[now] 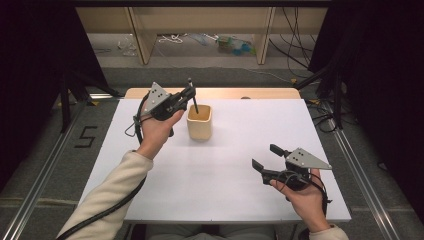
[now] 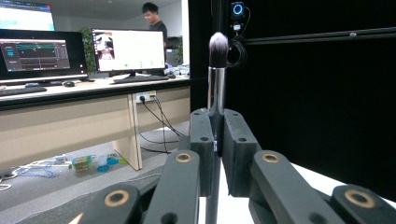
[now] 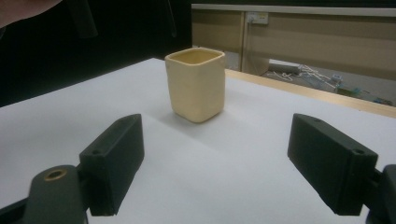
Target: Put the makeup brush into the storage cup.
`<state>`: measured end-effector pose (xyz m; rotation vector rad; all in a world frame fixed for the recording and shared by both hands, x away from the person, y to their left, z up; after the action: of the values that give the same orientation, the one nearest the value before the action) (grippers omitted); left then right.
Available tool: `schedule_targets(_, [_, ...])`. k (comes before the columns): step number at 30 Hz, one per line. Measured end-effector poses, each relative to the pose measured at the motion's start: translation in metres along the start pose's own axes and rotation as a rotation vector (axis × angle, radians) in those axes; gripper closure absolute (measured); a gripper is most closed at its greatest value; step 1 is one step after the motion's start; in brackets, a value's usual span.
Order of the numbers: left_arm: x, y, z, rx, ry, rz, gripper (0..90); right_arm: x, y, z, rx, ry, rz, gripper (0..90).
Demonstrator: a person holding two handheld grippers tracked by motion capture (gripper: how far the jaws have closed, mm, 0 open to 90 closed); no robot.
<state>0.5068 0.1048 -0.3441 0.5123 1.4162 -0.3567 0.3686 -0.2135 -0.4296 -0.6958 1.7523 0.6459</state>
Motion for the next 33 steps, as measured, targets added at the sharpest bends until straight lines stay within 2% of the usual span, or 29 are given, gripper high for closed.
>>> schedule_targets(4, [0.0,0.0,0.001,-0.001,0.001,0.0,83.8,0.0,0.0,0.0,0.002,0.0,0.0,19.6])
schedule_targets(7, [-0.001,-0.001,0.003,-0.001,-0.001,-0.003,83.8,-0.001,-0.001,0.0,0.009,-0.02,-0.013,19.6])
schedule_targets(13, [-0.001,-0.001,0.005,-0.003,0.001,0.001,83.8,0.0,-0.001,-0.001,0.004,-0.014,-0.015,19.7])
schedule_targets(15, [-0.001,-0.002,0.006,-0.002,-0.001,-0.002,83.8,0.0,0.0,-0.002,0.0,-0.003,-0.002,19.8])
schedule_targets(18, [-0.001,-0.002,0.007,0.0,0.001,0.0,83.8,0.0,0.0,-0.001,-0.007,-0.02,0.007,19.8])
schedule_targets(33, [0.001,0.0,0.01,-0.01,0.009,0.002,83.8,0.001,-0.001,-0.002,0.0,-0.013,0.01,19.8])
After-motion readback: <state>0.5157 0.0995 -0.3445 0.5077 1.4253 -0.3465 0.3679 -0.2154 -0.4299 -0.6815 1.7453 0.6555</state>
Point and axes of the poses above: each handheld gripper's, and its own axes: z roughly forward along the jaws, x roughly out of its underside, y roughly to its left, the point moved 4 cm from there along z, roughly forward along the jaws, and after that the axes turned 7 degrees about -x, right-handed, at the moved point
